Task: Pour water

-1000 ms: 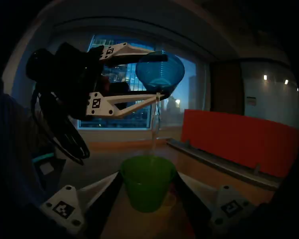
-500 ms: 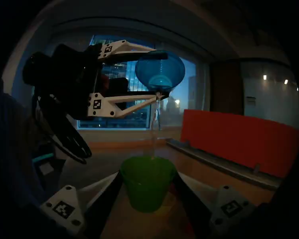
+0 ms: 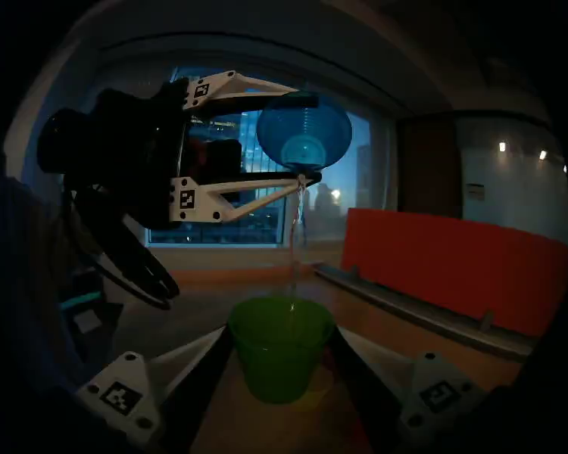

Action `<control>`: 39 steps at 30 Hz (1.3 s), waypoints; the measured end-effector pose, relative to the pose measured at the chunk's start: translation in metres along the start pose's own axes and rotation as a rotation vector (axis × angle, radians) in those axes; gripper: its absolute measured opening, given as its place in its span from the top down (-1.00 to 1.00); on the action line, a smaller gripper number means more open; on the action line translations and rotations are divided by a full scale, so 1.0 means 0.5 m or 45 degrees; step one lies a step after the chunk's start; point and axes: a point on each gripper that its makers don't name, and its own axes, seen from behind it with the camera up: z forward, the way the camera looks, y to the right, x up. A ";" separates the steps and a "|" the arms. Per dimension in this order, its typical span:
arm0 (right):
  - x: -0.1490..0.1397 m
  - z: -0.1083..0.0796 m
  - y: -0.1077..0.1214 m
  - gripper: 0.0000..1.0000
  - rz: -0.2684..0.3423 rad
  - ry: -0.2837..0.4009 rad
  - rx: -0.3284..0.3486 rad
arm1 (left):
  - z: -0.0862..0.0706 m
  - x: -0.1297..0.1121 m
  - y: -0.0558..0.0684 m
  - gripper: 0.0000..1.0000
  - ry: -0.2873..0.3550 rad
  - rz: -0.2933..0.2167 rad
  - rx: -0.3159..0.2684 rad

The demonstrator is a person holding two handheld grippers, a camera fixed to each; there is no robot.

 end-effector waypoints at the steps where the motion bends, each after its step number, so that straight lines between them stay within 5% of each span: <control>1: 0.000 0.000 0.000 -0.82 0.000 0.000 -0.001 | 0.001 0.001 -0.001 -0.72 0.000 0.010 0.002; 23: 0.003 0.001 0.005 -0.82 0.008 0.013 -0.015 | 0.004 0.029 -0.011 -0.71 0.027 0.248 0.042; 33: 0.006 0.003 0.005 -0.82 0.009 0.017 -0.017 | 0.002 0.033 -0.015 -0.72 0.034 0.245 0.047; 39: 0.007 0.006 0.007 -0.82 0.006 0.018 -0.021 | 0.001 0.027 -0.018 -0.71 0.035 0.167 0.052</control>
